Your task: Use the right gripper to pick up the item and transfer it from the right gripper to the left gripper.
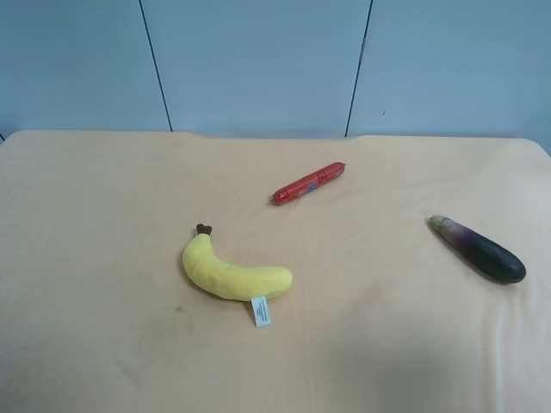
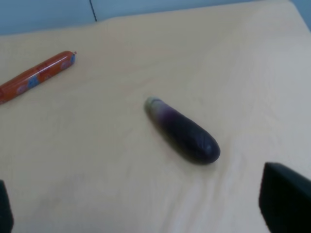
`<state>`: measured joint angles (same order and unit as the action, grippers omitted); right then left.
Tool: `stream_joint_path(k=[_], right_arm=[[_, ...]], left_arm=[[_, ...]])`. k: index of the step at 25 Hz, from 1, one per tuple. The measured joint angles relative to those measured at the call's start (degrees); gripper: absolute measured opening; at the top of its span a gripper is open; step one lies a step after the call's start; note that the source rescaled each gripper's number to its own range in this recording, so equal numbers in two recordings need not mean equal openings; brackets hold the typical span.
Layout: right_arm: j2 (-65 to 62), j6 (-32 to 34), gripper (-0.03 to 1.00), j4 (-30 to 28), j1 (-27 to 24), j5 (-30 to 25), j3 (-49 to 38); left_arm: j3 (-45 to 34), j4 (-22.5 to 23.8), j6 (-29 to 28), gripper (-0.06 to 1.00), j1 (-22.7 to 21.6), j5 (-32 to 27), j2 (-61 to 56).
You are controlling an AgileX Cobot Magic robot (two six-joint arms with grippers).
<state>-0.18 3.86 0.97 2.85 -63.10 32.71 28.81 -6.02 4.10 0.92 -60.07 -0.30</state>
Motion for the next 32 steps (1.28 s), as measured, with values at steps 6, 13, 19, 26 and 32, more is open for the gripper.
stream_joint_path(k=[6, 13, 19, 26, 32], right_arm=[[0.0, 0.0, 1.0, 0.0, 0.0, 0.0, 0.0], [0.0, 0.0, 1.0, 0.0, 0.0, 0.0, 0.0], [0.0, 0.0, 0.97, 0.0, 0.0, 0.0, 0.0], [1.8, 0.0, 0.96, 0.0, 0.0, 0.0, 0.0], [15.1, -1.1, 0.96, 0.0, 0.0, -0.2, 5.1]], left_arm=[[0.0, 0.0, 0.0, 1.0, 0.0, 0.0, 0.0], [0.0, 0.0, 0.0, 1.0, 0.0, 0.0, 0.0], [0.0, 0.0, 0.0, 1.0, 0.0, 0.0, 0.0], [0.0, 0.0, 0.0, 1.0, 0.0, 0.0, 0.0], [0.0, 0.0, 0.0, 1.0, 0.0, 0.0, 0.0]])
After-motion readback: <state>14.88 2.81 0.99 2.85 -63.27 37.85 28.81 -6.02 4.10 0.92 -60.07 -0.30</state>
